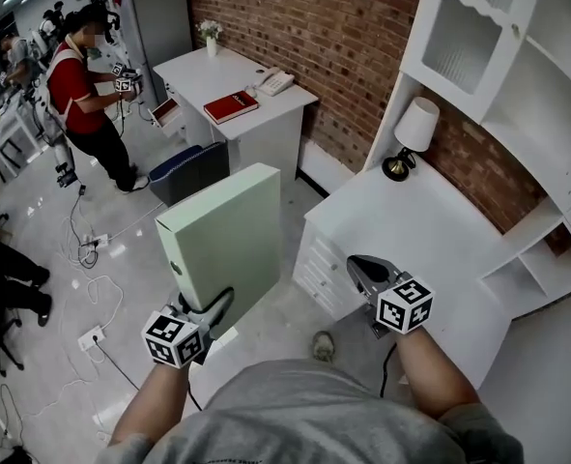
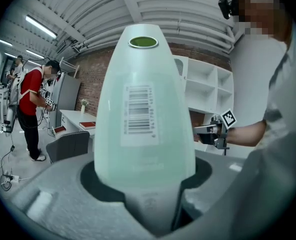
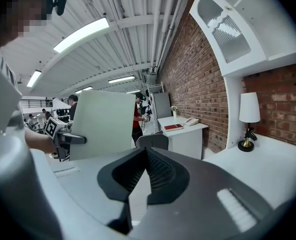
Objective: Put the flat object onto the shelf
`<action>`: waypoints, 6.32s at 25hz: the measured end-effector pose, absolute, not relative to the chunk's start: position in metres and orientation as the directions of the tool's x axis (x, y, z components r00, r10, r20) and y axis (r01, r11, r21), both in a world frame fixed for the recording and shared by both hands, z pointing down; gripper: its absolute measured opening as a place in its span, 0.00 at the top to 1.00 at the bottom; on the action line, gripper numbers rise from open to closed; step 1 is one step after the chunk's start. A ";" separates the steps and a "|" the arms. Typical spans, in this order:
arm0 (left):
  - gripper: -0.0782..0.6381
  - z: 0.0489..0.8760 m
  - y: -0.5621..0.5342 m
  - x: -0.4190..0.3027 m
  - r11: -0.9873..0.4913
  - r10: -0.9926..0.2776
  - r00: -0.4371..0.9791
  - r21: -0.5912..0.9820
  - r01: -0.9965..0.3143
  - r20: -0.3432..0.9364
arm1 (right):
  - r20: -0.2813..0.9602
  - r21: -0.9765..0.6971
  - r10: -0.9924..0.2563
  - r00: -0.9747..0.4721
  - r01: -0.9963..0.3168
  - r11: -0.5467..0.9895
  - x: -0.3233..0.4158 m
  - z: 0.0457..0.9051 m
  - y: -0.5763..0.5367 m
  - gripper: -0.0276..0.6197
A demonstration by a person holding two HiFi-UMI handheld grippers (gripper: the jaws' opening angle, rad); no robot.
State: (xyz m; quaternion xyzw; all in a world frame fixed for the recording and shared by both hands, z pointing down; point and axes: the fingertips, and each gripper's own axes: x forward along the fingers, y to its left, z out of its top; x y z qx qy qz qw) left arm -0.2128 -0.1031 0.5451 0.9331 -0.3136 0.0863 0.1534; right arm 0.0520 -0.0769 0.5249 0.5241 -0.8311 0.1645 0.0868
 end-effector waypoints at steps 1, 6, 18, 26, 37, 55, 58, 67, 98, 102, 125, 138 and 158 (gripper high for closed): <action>0.50 0.546 -0.108 -0.205 -0.748 -0.572 0.778 0.225 -0.625 0.261 | 0.312 -0.185 -0.836 -0.452 -0.892 0.413 0.062 0.526 -0.086 0.94; 0.50 0.545 -0.136 -0.156 -0.682 -0.643 0.717 0.224 -0.696 0.269 | 0.300 -0.212 -0.797 -0.523 -0.852 0.479 0.118 0.530 -0.140 0.94; 0.50 0.526 -0.201 -0.088 -0.564 -0.750 0.605 0.218 -0.796 0.267 | 0.273 -0.214 -0.714 -0.644 -0.765 0.608 0.184 0.521 -0.242 0.94; 0.50 0.524 -0.255 -0.111 -0.607 -0.730 0.638 0.195 -0.770 0.244 | 0.275 -0.190 -0.743 -0.610 -0.792 0.580 0.165 0.517 -0.285 0.94; 0.50 0.494 -0.314 -0.119 -0.709 -0.663 0.722 0.145 -0.691 0.197 | 0.247 -0.131 -0.831 -0.498 -0.867 0.481 0.158 0.484 -0.320 0.94; 0.51 0.368 -0.316 0.081 -0.955 -0.297 0.955 -0.028 -0.296 0.020 | 0.174 -0.012 -0.982 -0.070 -0.998 0.069 0.335 0.390 -0.212 0.94; 0.51 0.333 -0.306 0.118 -0.968 -0.226 0.974 -0.104 -0.226 -0.010 | 0.150 0.011 -0.989 0.011 -1.000 -0.010 0.362 0.366 -0.183 0.94; 0.51 0.214 -0.256 0.218 -0.957 -0.024 0.993 -0.286 -0.057 -0.119 | 0.052 0.076 -0.971 0.235 -0.970 -0.231 0.430 0.277 -0.095 0.94; 0.51 -0.070 -0.071 0.409 -0.474 0.093 0.982 -0.875 -0.100 -0.163 | -0.107 0.185 -0.841 0.530 -0.821 -0.540 0.546 0.111 0.068 0.94; 0.51 -0.067 -0.066 0.441 -0.364 0.042 0.992 -0.926 -0.098 -0.121 | -0.117 0.194 -0.832 0.542 -0.809 -0.554 0.553 0.104 0.081 0.94; 0.51 0.003 -0.107 0.574 0.045 -0.288 0.958 -0.998 0.033 0.018 | -0.109 0.187 -0.821 0.561 -0.799 -0.571 0.610 0.108 0.107 0.94; 0.50 0.005 -0.117 0.601 0.027 -0.304 0.951 -0.997 0.067 0.056 | -0.100 0.173 -0.839 0.535 -0.821 -0.544 0.636 0.116 0.096 0.94; 0.34 0.021 -0.117 0.627 -0.104 -0.263 0.930 -0.966 0.239 0.258 | -0.076 0.160 -0.882 0.464 -0.868 -0.471 0.657 0.131 0.066 0.94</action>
